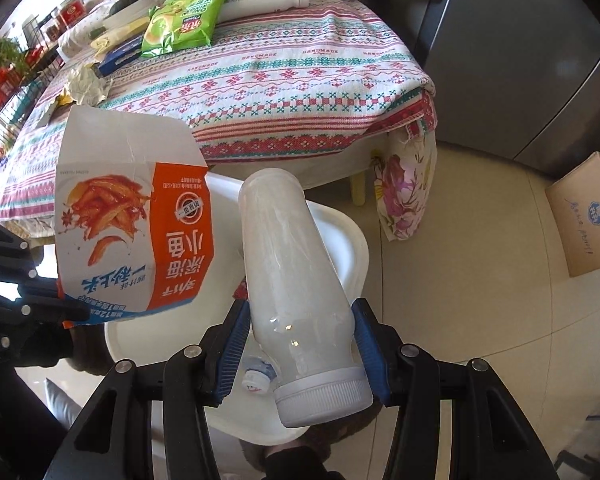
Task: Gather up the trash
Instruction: 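Drop the snack box and milk bottle into the white bin with both grippers, then grasp the crumpled white wrapper with the left gripper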
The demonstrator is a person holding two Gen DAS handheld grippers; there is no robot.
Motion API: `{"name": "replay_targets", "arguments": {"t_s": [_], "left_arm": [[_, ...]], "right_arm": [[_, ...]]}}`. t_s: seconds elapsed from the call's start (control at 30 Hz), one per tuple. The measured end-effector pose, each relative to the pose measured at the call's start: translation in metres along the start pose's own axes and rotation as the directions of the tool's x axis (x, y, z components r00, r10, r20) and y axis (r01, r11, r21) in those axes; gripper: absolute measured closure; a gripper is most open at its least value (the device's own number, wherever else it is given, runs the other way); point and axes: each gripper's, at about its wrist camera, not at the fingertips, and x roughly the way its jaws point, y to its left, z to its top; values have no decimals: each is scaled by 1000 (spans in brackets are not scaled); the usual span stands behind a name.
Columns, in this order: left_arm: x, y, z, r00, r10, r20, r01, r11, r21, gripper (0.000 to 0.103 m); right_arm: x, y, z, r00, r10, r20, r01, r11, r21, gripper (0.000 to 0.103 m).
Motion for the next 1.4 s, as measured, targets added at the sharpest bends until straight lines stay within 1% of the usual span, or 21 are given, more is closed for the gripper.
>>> {"name": "replay_targets", "arguments": {"t_s": [0.07,0.13,0.2,0.27,0.33,0.4,0.47,0.5,0.57,0.6,0.67,0.73,0.77,0.8,0.83,0.9,0.97,1.17,1.33,1.37,1.4], "left_arm": [[3,1,-1,1000,-10,-22,10,1000,-7,98],[8,3,-1,998,-36,-59,35,999,-26,98],[7,4,1,998,-30,-63,28,999,-33,93],[2,5,3,999,-15,-41,13,999,-33,70],[-5,7,7,1000,5,-7,-6,999,-42,57],[-14,10,10,999,35,22,-34,998,-47,52],[-22,15,12,996,77,46,-74,996,-54,44],[-27,18,13,993,102,60,-98,993,-60,42],[-37,24,13,985,147,86,-140,987,-81,35],[-41,28,12,982,161,96,-152,984,-94,33],[-47,39,13,974,195,113,-180,975,-132,26],[-55,50,12,965,229,126,-206,963,-174,24],[-58,55,12,960,246,131,-219,956,-194,23],[-62,61,10,954,268,135,-235,948,-215,23],[-66,67,9,947,291,136,-254,938,-235,22],[-76,79,4,931,336,143,-289,918,-273,21],[-88,92,-3,919,364,154,-303,899,-317,20],[-117,134,-22,879,445,171,-328,825,-461,18],[-136,168,-33,836,524,164,-374,762,-528,18],[-138,177,-35,831,534,159,-378,750,-543,18],[-139,184,-37,829,537,153,-377,741,-555,18]], "right_arm": [[1,3,-1,1000,0,-6,0,1000,-7,50],[3,5,-2,1000,1,-14,-1,1000,-15,50],[6,8,-3,1000,2,-29,-2,1000,-22,50],[8,9,-3,999,1,-38,-2,1000,-26,50],[10,10,-3,999,-1,-46,0,999,-32,50],[11,11,-3,999,-2,-49,0,999,-37,50],[12,12,-3,999,-2,-53,0,999,-41,50],[13,13,-3,998,0,-57,-2,999,-44,50],[15,15,-2,998,5,-69,-9,999,-49,50],[16,16,-2,997,8,-77,-12,999,-51,50],[18,18,-2,996,9,-92,-14,998,-53,50],[21,19,0,994,21,-109,-26,998,-50,49],[21,19,2,994,25,-108,-30,998,-46,48],[19,19,4,994,26,-103,-31,999,-43,44],[18,19,6,995,27,-95,-31,999,-39,37],[13,20,11,997,28,-75,-30,999,-33,32],[8,22,16,998,29,-58,-31,999,-29,31],[-1,33,34,999,25,-33,-27,999,-41,31],[-13,50,53,999,34,3,-34,998,-52,28],[-16,55,58,999,37,14,-36,998,-55,28],[-17,58,63,999,38,20,-37,998,-57,27]]}}
